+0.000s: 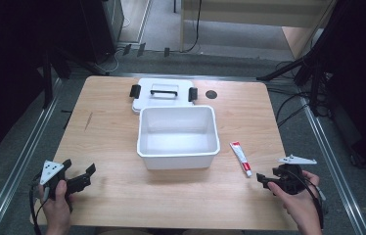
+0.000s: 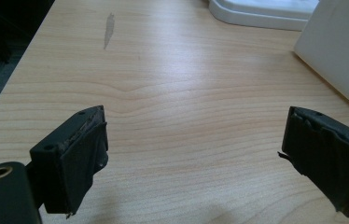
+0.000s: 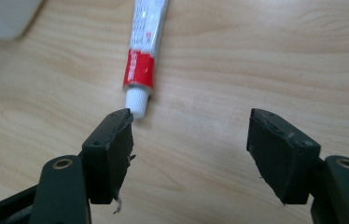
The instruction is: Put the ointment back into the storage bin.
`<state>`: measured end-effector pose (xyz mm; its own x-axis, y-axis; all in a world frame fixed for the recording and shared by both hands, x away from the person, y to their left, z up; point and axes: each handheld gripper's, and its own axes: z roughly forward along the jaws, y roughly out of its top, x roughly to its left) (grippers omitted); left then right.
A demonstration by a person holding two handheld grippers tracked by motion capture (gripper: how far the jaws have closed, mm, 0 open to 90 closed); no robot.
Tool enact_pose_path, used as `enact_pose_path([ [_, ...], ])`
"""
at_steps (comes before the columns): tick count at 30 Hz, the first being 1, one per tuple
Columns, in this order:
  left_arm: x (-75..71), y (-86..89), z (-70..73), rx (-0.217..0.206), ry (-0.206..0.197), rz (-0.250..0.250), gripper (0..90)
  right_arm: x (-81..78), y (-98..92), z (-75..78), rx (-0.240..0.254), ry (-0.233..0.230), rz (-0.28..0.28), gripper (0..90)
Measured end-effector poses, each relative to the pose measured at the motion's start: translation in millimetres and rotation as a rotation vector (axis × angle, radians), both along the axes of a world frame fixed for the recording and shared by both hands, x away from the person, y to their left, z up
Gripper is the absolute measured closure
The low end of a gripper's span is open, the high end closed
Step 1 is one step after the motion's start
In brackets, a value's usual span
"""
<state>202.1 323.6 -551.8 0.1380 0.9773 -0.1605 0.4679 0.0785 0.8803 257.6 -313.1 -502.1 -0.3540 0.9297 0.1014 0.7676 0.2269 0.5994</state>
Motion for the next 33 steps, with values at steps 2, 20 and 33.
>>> enact_pose_path([
  [2, 0.2, 0.2, -0.1, -0.001, 0.0, -0.001, 7.8, 5.2, 3.9, 2.3, -0.017, 0.072, 0.024, 31.8],
  [20, 1.1, 0.5, -0.1, 0.0, 0.011, -0.006, 7.8, 39.4, 38.5, 19.0, -0.337, 0.485, 0.129, 26.7],
  [33, 1.4, 0.8, -0.2, -0.007, 0.012, -0.007, 7.8, 72.8, 66.7, 19.6, -0.305, 0.559, 0.129, 43.8],
])
